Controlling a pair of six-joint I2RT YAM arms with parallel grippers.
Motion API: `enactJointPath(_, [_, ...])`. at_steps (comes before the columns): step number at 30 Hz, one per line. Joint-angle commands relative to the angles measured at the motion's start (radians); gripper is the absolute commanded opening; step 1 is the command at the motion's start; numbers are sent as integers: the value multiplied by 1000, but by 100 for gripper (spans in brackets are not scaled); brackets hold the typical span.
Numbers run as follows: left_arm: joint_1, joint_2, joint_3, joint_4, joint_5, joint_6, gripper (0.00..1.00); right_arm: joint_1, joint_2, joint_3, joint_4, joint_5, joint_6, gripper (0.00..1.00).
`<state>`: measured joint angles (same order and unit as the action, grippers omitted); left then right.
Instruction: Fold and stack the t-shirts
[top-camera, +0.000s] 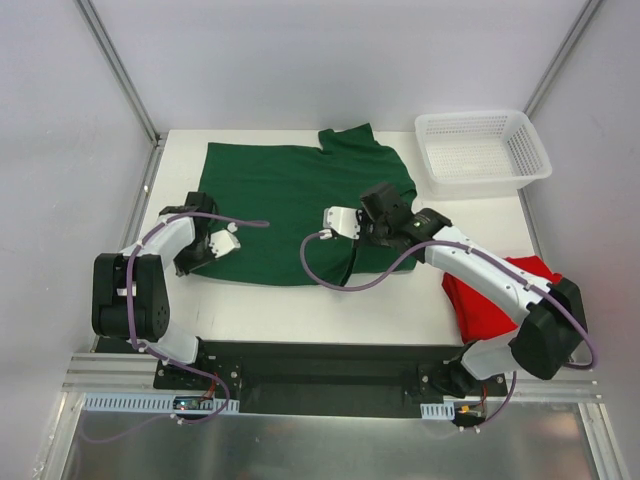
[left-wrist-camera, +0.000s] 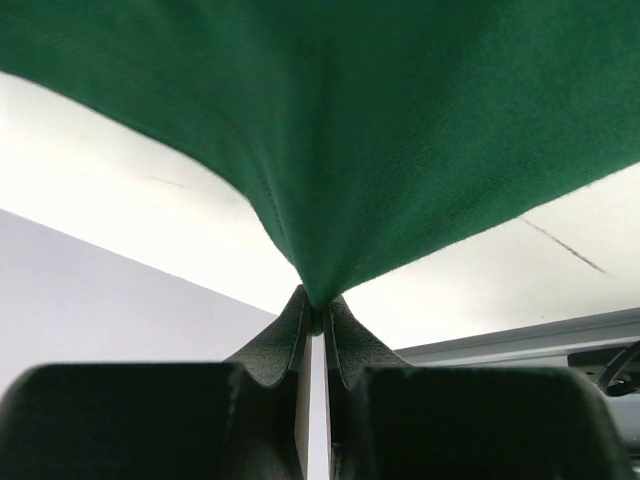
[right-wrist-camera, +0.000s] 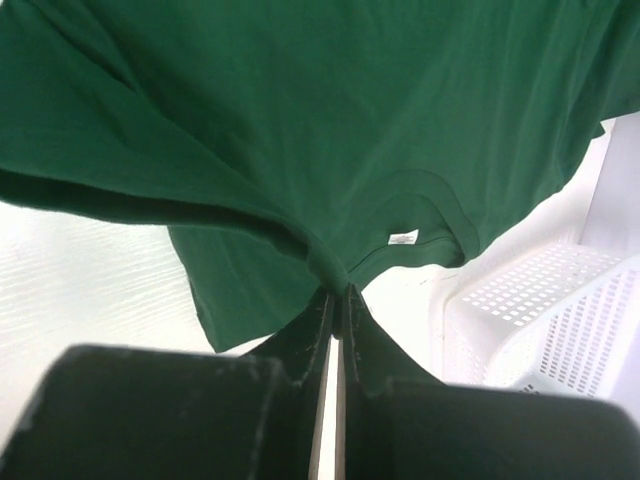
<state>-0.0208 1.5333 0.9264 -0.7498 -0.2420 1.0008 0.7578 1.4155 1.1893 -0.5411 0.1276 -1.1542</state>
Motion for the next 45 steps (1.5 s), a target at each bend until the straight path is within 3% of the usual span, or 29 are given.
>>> enactJointPath(1, [-11, -29, 43, -40, -26, -10, 0, -14, 23, 55, 52, 20, -33, 1])
enactJointPath(24, [-39, -55, 104, -103, -25, -4, 0, -72, 115, 165, 61, 55, -73, 1])
enactJointPath(34, [-39, -38, 71, -95, -25, -13, 0, -72, 7, 179, -221, 40, -36, 1])
enactJointPath(38, [-39, -21, 86, -91, -25, -22, 0, -65, -75, 92, -382, -8, -32, 1])
enactJointPath(45, [-39, 1, 111, -91, -34, -18, 0, -46, -145, -43, -453, -42, 7, 1])
